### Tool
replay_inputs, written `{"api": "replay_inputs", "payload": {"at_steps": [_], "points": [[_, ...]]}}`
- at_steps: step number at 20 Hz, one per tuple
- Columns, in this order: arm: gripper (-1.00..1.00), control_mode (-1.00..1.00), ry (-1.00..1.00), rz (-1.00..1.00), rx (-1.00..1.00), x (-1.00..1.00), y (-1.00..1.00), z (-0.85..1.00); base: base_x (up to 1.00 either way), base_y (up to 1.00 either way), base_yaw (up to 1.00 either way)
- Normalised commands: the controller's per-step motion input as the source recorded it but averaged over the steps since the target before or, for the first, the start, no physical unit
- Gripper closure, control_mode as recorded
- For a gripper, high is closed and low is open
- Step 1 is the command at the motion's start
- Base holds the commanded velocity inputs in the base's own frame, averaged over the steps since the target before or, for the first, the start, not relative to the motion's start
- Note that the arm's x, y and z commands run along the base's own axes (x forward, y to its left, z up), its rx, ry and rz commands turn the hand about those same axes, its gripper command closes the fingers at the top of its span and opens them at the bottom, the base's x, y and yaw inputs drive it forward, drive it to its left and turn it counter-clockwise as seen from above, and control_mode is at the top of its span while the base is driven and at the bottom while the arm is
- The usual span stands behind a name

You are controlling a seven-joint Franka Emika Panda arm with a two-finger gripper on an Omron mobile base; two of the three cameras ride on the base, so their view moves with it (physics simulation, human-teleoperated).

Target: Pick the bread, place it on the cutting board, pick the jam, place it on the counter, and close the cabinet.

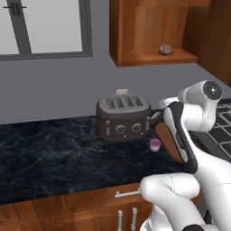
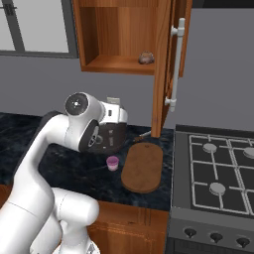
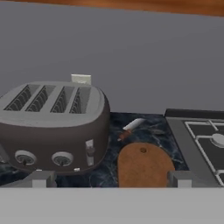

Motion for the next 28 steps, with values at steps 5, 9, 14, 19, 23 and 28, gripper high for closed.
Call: {"api": "replay_inputs", "payload": {"at_steps": [5, 9, 14, 19, 23, 28], "points": [[-1.0, -1.0, 0.0, 0.0, 0.0, -0.1, 0.0, 0.29, 0.0, 0.0, 0.0], [-1.0, -1.0, 0.0, 0.0, 0.0, -0.13, 0.0, 0.24, 0.0, 0.0, 0.0], [-1.0, -1.0, 0.0, 0.0, 0.0, -0.1, 0.0, 0.19, 0.0, 0.0, 0.0], [-1.0, -1.0, 0.0, 0.0, 0.01, -0.08, 0.0, 0.18, 0.0, 0.0, 0.0], [-1.0, -1.0, 0.02, 0.0, 0.02, -0.02, 0.0, 0.22, 0.0, 0.0, 0.0], [-1.0, -1.0, 0.04, -0.02, 0.01, 0.0, 0.0, 0.21, 0.0, 0.0, 0.0]]}}
